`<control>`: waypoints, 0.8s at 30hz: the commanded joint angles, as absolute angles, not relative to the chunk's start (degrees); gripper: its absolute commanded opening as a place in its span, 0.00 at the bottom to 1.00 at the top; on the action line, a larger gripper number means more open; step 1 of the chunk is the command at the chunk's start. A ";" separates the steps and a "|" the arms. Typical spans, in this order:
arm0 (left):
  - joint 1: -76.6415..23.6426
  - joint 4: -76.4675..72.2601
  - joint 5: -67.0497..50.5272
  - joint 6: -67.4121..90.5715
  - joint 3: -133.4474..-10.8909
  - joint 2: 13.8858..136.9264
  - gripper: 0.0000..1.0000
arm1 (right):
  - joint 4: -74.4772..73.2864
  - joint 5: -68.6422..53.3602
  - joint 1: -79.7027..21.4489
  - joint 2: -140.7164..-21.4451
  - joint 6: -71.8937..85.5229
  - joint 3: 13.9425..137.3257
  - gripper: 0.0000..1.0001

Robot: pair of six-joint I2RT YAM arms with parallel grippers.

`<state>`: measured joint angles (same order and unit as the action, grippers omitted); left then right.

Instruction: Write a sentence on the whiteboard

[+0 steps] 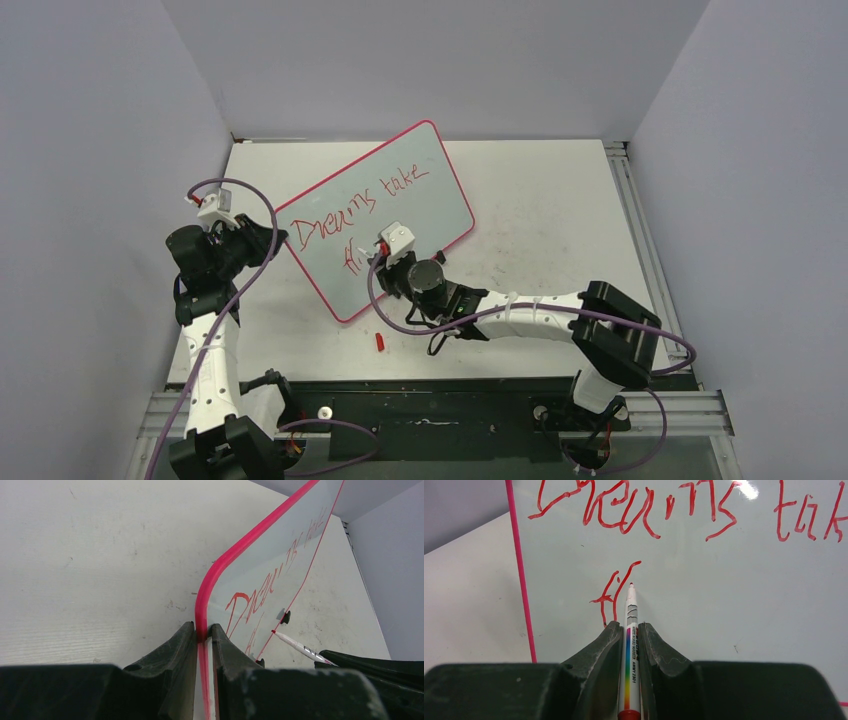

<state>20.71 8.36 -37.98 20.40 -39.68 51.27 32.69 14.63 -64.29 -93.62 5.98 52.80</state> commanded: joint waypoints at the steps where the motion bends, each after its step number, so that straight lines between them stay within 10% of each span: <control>1: 20.16 5.89 -40.33 20.83 -39.90 50.62 0.13 | 35.51 14.53 -64.78 -95.08 5.31 55.18 0.05; 24: 20.15 5.75 -40.32 20.83 -39.99 50.89 0.13 | 35.87 14.58 -64.34 -97.06 5.89 55.01 0.05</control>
<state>20.71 8.36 -37.98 20.40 -39.68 51.27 32.93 14.61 -64.27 -96.77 5.78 53.08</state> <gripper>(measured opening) 0.138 0.155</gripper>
